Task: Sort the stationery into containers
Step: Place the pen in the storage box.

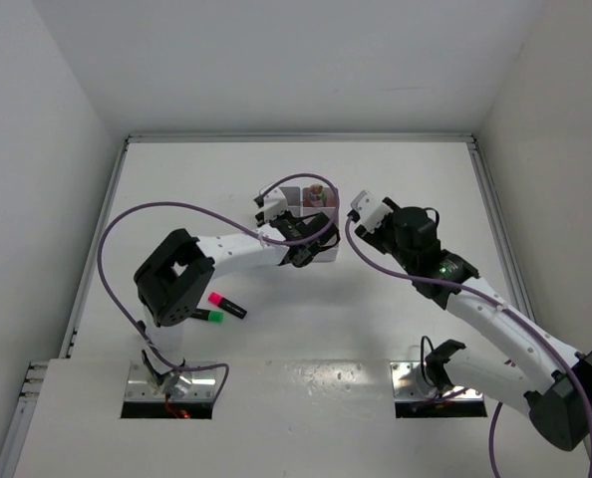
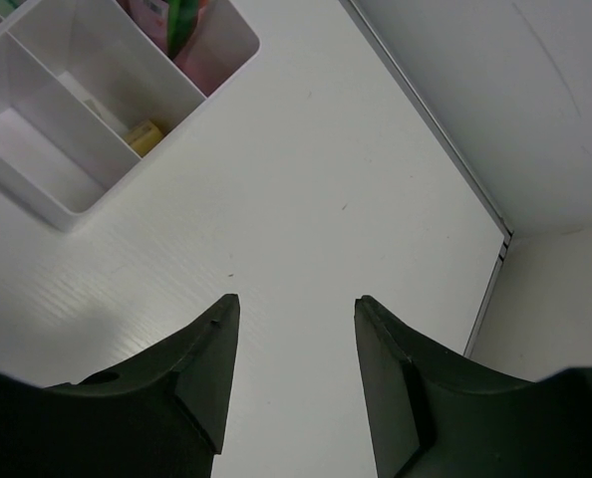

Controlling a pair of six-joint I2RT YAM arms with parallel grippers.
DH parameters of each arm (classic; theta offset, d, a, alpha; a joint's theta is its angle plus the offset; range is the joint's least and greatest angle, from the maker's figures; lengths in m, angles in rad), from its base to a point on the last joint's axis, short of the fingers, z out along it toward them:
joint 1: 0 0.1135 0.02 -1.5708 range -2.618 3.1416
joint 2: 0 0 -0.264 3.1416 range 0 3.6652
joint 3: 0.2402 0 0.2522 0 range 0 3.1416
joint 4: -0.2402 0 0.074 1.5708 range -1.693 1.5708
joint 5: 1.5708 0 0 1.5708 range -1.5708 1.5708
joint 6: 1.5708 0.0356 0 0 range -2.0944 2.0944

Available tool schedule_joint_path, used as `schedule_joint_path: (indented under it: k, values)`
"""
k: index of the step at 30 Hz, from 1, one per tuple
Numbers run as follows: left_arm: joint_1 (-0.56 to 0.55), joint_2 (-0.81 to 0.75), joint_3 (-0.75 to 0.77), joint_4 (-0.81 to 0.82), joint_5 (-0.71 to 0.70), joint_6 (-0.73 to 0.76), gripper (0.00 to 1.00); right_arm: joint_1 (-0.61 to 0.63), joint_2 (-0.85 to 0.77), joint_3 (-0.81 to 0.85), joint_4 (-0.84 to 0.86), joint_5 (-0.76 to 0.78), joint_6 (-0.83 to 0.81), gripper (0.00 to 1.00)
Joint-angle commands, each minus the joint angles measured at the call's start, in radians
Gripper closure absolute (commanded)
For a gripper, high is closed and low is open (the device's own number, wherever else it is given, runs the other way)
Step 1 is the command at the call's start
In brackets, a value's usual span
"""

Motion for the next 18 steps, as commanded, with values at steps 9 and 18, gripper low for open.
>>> schedule_joint_path:
  k: [9, 18]
  values:
    - [-0.034, -0.067, 0.023, -0.041, -0.019, -0.017, 0.45, -0.018, -0.022, -0.005, 0.041, 0.025, 0.001, 0.48]
    - [-0.033, -0.380, 0.090, -0.041, 0.026, 0.196, 0.87, -0.018, -0.062, 0.053, -0.122, -0.169, 0.001, 0.96]
